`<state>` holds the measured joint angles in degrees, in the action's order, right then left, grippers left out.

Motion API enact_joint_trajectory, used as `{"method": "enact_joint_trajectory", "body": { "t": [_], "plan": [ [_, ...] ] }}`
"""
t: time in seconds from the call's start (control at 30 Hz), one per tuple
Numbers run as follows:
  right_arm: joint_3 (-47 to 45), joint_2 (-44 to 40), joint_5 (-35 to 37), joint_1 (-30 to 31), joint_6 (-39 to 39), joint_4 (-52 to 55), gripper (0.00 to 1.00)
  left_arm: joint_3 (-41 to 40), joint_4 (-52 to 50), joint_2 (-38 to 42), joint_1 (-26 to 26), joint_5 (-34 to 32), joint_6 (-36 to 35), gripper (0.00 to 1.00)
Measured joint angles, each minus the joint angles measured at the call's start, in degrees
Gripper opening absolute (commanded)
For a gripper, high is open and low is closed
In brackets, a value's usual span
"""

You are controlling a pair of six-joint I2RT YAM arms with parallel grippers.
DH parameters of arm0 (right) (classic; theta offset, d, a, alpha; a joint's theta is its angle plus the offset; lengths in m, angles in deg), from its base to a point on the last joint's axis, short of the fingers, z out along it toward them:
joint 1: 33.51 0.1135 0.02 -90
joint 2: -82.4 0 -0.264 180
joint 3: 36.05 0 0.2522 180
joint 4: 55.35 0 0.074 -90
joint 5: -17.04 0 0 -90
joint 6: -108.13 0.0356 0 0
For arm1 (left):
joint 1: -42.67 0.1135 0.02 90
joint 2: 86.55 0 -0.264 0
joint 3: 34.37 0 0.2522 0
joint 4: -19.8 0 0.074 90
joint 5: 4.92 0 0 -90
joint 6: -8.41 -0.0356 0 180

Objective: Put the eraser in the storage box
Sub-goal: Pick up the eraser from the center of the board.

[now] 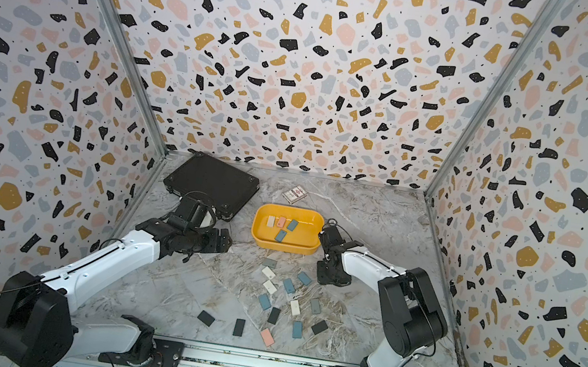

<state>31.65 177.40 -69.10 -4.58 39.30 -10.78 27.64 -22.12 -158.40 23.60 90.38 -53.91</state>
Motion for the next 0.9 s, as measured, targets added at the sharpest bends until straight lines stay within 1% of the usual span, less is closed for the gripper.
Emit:
{"method": "enact_joint_trajectory", "body": {
  "t": [0.07, 0.17, 0.23, 0.33, 0.57, 0.67, 0.77, 0.9],
  "plan": [
    [-0.04, 0.0, -0.24, 0.0, -0.02, -0.15, 0.37, 0.0, 0.0, 0.0, 0.0, 0.0, 0.0, 0.95],
    [-0.04, 0.15, -0.66, -0.02, -0.09, -0.5, 0.28, 0.0, 0.0, 0.0, 0.0, 0.0, 0.0, 0.95],
    [-0.04, 0.17, -0.76, -0.04, -0.24, -0.63, 0.21, 0.0, -0.02, 0.0, 0.0, 0.0, -0.02, 0.95],
    [-0.02, 0.15, -0.79, -0.04, -0.26, -0.63, 0.14, 0.0, -0.02, 0.0, 0.0, -0.02, -0.02, 0.95],
    [-0.02, -0.63, -0.33, -0.04, -0.42, 0.15, 0.11, 0.02, -0.07, 0.0, 0.04, -0.09, -0.09, 0.95],
    [0.15, -3.06, 0.85, -0.11, -0.68, 2.91, 0.11, 0.31, -0.26, 0.0, 0.09, -0.39, -0.37, 0.95],
    [2.27, -7.02, 1.79, -0.11, -0.98, 6.34, 0.11, 1.16, -0.85, 0.0, 0.15, -1.16, -1.11, 0.96],
    [8.04, -11.02, 1.97, -0.09, -1.36, 9.11, 0.11, 4.15, -1.6, -0.33, 0.74, -1.79, -1.33, 0.96]
  ]
}}
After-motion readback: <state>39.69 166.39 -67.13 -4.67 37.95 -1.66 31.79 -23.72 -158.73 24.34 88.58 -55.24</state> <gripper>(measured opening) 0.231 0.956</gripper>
